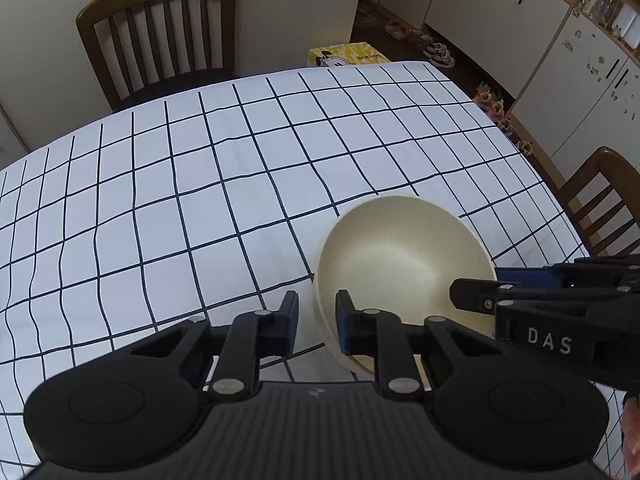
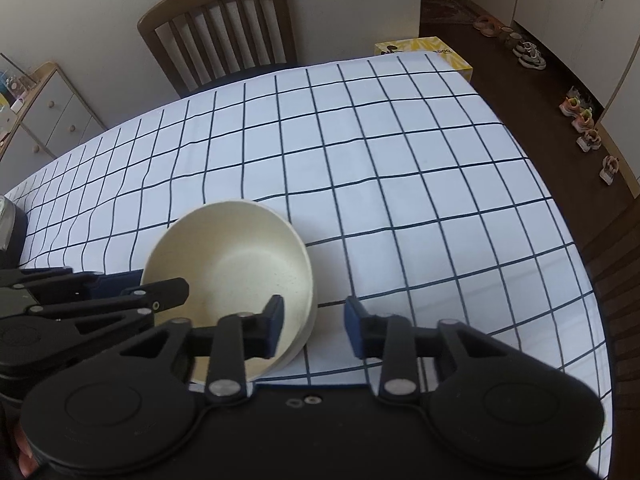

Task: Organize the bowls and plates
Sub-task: 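Close both grippers on the rim of the cream bowl, then lift the cream bowl with both grippers and carry it over the pink pot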

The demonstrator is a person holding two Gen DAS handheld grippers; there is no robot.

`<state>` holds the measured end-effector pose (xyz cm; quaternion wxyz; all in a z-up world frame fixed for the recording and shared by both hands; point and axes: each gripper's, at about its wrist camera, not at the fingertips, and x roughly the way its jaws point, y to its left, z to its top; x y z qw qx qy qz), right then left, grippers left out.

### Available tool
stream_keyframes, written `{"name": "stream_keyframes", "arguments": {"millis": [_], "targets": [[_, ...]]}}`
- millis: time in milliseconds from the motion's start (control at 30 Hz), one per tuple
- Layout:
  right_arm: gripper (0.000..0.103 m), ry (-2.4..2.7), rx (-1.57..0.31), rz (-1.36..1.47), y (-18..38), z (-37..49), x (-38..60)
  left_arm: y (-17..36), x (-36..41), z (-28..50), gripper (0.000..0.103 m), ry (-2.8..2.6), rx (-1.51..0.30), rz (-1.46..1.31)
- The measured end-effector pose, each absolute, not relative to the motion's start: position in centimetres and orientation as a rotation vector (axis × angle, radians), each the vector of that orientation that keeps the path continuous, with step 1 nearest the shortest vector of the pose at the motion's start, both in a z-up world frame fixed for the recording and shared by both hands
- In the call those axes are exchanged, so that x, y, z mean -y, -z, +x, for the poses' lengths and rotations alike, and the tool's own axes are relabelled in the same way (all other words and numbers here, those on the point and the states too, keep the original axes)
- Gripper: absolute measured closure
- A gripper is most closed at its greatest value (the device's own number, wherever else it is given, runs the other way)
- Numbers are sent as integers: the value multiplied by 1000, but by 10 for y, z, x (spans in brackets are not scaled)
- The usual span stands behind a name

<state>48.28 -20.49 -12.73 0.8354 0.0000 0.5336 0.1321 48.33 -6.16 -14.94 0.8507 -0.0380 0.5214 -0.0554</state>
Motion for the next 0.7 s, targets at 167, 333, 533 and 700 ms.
{"name": "stream_keyframes", "arguments": {"millis": [167, 333, 533, 700], "targets": [[91, -269, -1129, 5, 127, 480, 202, 148, 64, 482, 92, 114, -1099, -90], [94, -262, -1128, -13, 124, 475, 198, 146, 66, 471, 93, 116, -1096, -72], [96, -259, -1112, -46, 116, 459, 198, 137, 69, 448, 94, 122, -1087, -52], [96, -256, -1113, -45, 107, 441, 197, 128, 67, 425, 94, 121, -1089, -42]]}}
